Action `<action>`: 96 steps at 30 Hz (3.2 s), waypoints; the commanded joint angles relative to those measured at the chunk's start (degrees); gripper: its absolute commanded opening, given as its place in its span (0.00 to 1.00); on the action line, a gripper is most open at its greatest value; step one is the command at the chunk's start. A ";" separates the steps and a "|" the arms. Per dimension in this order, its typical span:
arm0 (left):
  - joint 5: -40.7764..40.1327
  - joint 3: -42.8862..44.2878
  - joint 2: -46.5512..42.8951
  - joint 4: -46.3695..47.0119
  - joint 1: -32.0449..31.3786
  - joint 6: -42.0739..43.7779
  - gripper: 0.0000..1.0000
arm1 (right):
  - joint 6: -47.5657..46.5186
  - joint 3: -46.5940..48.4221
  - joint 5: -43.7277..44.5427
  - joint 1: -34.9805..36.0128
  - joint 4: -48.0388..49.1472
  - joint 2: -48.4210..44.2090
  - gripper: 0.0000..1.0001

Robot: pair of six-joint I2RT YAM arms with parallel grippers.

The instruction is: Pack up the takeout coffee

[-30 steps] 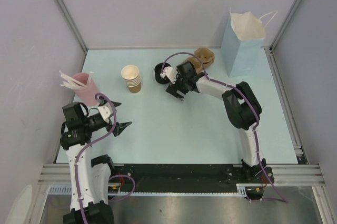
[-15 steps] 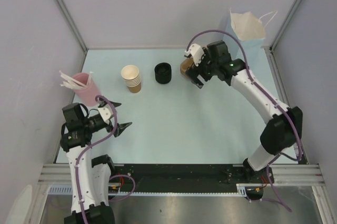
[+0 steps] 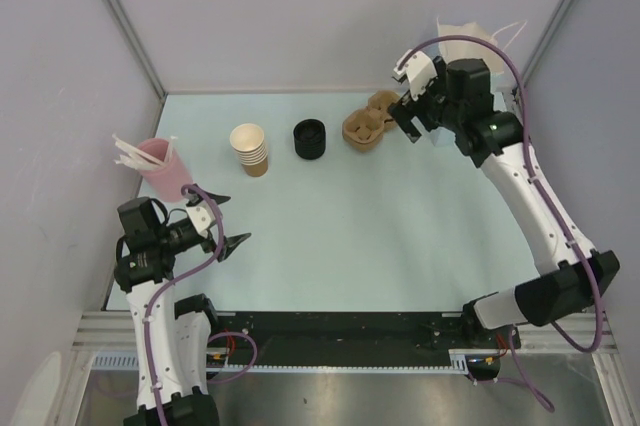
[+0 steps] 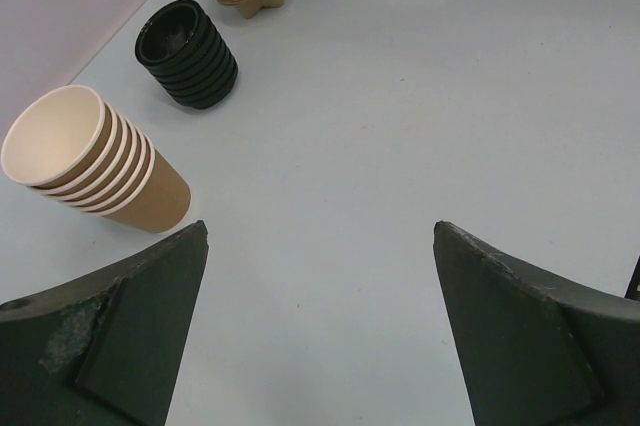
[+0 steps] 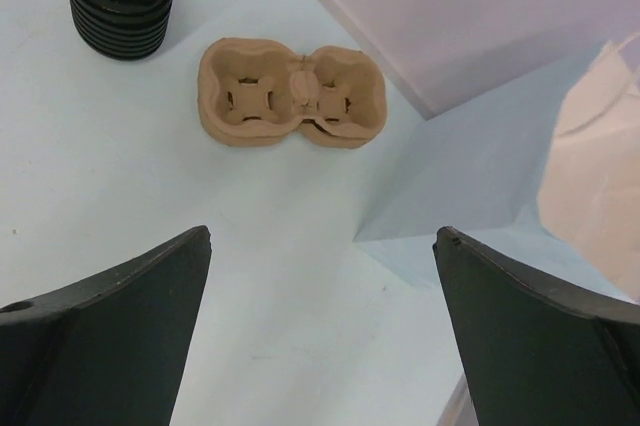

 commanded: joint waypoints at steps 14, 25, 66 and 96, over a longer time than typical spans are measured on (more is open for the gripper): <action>2.27 -0.47 1.12 0.99 0.31 2.13 1.00 | 12.25 35.54 -3.24 -0.98 -2.85 44.06 0.84; 2.00 -0.12 3.05 0.90 0.31 2.31 1.00 | 9.52 41.54 -5.70 -2.30 -2.68 54.70 0.82; 0.68 0.23 5.86 0.90 0.31 2.57 1.00 | 6.00 41.71 -10.71 -3.62 0.13 59.02 0.37; 1.12 0.58 5.51 -0.68 0.31 3.98 1.00 | 16.28 36.26 1.68 -1.95 9.36 52.42 0.38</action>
